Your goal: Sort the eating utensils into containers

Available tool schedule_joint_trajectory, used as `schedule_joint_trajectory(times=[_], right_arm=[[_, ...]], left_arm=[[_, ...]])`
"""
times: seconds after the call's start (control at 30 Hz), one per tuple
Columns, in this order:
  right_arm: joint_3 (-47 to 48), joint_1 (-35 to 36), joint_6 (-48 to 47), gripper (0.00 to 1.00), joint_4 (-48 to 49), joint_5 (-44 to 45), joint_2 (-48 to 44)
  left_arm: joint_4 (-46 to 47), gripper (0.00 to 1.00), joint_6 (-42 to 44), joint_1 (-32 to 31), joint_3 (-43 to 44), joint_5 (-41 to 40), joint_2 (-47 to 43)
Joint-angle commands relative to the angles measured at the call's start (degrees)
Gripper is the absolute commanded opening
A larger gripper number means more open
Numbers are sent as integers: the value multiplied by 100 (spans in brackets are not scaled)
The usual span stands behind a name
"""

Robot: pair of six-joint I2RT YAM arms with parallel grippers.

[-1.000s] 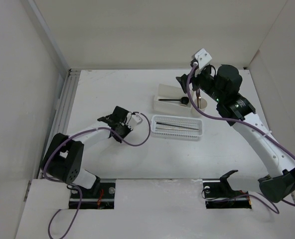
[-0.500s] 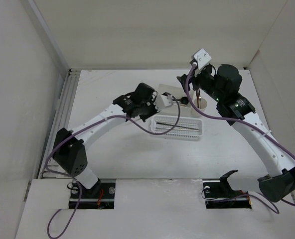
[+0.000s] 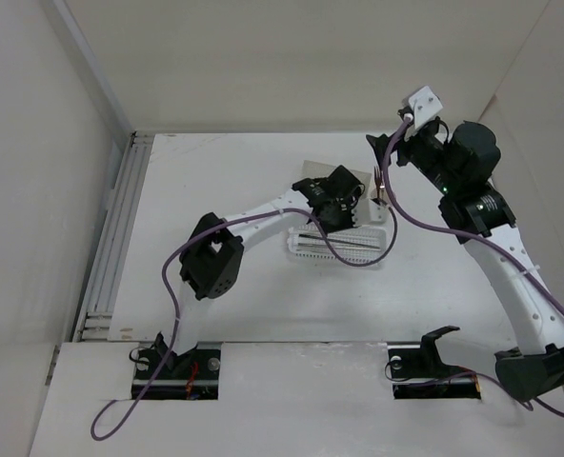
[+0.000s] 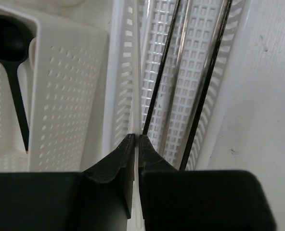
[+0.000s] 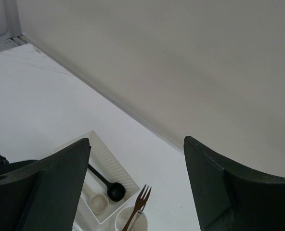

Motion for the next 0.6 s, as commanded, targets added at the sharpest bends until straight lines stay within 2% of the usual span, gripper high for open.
schedule_joint_trajectory(times=[0.0, 0.17, 0.2, 0.23, 0.27, 0.3, 0.37, 0.57], right_arm=[[-43, -39, -89, 84, 109, -128, -129], [-43, -39, -89, 84, 109, -190, -76], [-43, -39, -89, 84, 109, -190, -76], [-43, -39, -89, 84, 109, -190, -24], [-43, -39, -89, 84, 109, -190, -23], [-43, -39, -141, 84, 109, -190, -23], [9, -39, -142, 85, 109, -190, 47], [518, -39, 42, 87, -6, -734, 600]], left_arm=[[-207, 0, 242, -70, 324, 131, -109], [-207, 0, 295, -70, 324, 262, 23], [-207, 4, 295, -70, 324, 315, 23], [-207, 17, 295, -70, 376, 376, 23], [-207, 51, 295, -70, 377, 377, 23], [-207, 59, 226, -70, 377, 377, 23], [-76, 64, 155, -70, 377, 307, 23], [285, 66, -407, 185, 701, -97, -162]])
